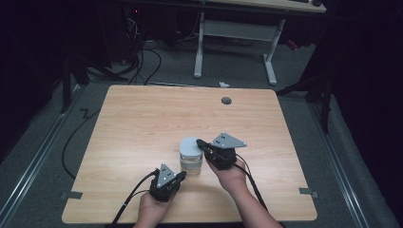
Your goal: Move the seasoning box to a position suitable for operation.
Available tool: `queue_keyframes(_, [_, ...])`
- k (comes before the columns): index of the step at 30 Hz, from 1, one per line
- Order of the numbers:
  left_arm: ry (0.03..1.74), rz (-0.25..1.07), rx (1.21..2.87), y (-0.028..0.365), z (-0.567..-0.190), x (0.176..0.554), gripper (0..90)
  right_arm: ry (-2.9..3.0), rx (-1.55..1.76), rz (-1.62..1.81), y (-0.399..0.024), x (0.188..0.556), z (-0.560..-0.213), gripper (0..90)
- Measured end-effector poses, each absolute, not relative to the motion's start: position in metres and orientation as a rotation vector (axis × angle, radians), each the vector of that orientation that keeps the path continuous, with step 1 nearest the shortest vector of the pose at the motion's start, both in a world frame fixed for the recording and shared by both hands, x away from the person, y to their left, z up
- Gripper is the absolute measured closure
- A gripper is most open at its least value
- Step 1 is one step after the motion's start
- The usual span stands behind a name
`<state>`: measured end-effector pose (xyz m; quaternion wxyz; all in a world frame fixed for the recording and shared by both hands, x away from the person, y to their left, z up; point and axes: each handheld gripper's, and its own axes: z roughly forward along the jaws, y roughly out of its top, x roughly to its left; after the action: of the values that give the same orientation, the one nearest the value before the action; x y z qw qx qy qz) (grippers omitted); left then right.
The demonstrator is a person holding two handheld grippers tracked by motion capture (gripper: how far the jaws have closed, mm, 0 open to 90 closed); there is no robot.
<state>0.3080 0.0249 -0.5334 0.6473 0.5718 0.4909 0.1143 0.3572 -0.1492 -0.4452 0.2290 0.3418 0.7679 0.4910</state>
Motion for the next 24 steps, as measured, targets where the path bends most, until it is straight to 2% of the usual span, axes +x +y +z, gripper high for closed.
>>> queue_keyframes(9, [1.119, 0.235, 1.288, 0.028, -0.532, 0.308, 89.7, 2.109, 0.928, 1.360, -0.155, 0.343, -0.449, 89.4])
queue_keyframes(15, [1.095, 0.244, 1.307, 0.045, -0.521, 0.300, 85.0, 2.067, 0.967, 1.344, -0.175, 0.342, -0.448, 88.4])
queue_keyframes(18, [1.124, 0.279, 1.303, 0.068, -0.519, 0.303, 81.1, 2.061, 1.007, 1.309, -0.189, 0.343, -0.454, 87.7])
queue_keyframes(19, [1.141, 0.291, 1.297, 0.078, -0.518, 0.307, 75.4, 2.057, 1.044, 1.289, -0.199, 0.343, -0.461, 86.6])
queue_keyframes(20, [1.160, 0.304, 1.293, 0.087, -0.518, 0.311, 75.4, 2.057, 1.044, 1.289, -0.199, 0.343, -0.461, 86.6])
queue_keyframes(21, [1.185, 0.311, 1.281, 0.097, -0.518, 0.316, 69.8, 2.047, 1.080, 1.261, -0.210, 0.344, -0.467, 85.6])
queue_keyframes(22, [1.212, 0.325, 1.269, 0.107, -0.517, 0.321, 69.8, 2.047, 1.080, 1.261, -0.210, 0.344, -0.467, 85.6])
queue_keyframes(24, [1.249, 0.375, 1.246, 0.127, -0.517, 0.330, 64.2, 2.037, 1.117, 1.235, -0.222, 0.344, -0.474, 84.0])
